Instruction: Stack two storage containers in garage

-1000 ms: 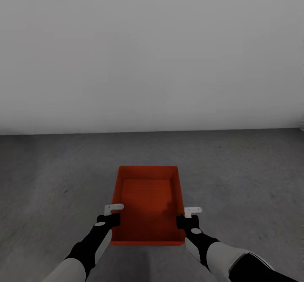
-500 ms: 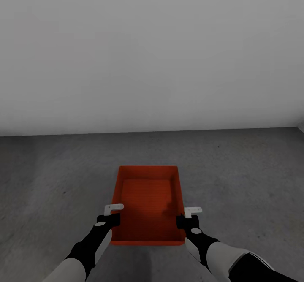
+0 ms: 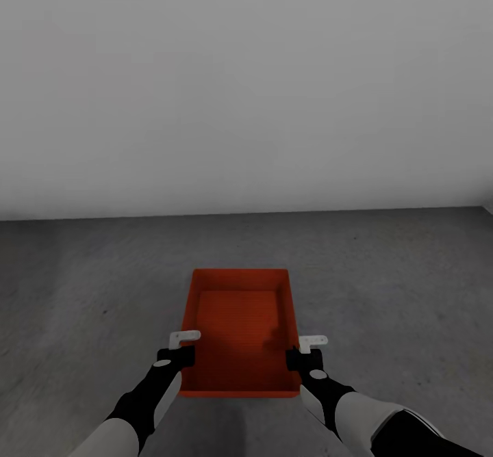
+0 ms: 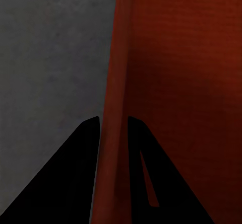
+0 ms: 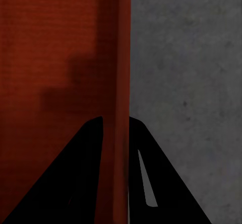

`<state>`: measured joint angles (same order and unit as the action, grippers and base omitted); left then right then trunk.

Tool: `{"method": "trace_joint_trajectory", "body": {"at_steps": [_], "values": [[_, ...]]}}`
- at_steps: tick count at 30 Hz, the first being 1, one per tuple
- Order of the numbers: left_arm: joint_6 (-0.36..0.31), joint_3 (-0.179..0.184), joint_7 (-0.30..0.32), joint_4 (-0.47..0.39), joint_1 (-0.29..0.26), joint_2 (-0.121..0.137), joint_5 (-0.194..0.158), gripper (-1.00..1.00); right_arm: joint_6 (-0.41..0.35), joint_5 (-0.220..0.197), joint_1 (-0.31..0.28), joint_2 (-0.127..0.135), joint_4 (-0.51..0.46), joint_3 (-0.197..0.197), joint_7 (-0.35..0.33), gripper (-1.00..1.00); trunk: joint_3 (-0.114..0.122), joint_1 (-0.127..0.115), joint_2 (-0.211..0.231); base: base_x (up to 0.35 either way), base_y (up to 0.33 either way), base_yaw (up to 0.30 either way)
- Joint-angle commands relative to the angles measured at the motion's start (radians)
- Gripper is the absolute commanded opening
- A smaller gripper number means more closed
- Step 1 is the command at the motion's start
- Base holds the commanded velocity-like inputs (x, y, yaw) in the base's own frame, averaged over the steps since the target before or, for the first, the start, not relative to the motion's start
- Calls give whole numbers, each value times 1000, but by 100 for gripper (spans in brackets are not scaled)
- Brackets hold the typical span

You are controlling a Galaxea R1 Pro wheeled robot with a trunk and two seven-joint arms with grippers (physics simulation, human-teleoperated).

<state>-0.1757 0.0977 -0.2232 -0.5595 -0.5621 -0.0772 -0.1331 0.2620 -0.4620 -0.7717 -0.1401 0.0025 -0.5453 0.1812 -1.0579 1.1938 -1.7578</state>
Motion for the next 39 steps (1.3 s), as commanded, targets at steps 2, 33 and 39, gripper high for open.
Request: {"method": "trace_joint_trajectory", "body": {"at_steps": [2, 33, 39], "values": [[-8, -9, -28, -7, -1, 1, 15, -100, 8, -29, 0, 0, 4, -1, 6, -100, -1, 0, 0, 0, 0, 103], [-8, -9, -28, -7, -1, 1, 15, -100, 8, -29, 0, 0, 4, -1, 6, -100, -66, 80, -147, 0, 0, 52], [-8, -9, -28, -7, -1, 1, 15, -100, 8, -29, 0, 0, 4, -1, 6, -100, -70, 84, -154, 0, 0, 0]]}}
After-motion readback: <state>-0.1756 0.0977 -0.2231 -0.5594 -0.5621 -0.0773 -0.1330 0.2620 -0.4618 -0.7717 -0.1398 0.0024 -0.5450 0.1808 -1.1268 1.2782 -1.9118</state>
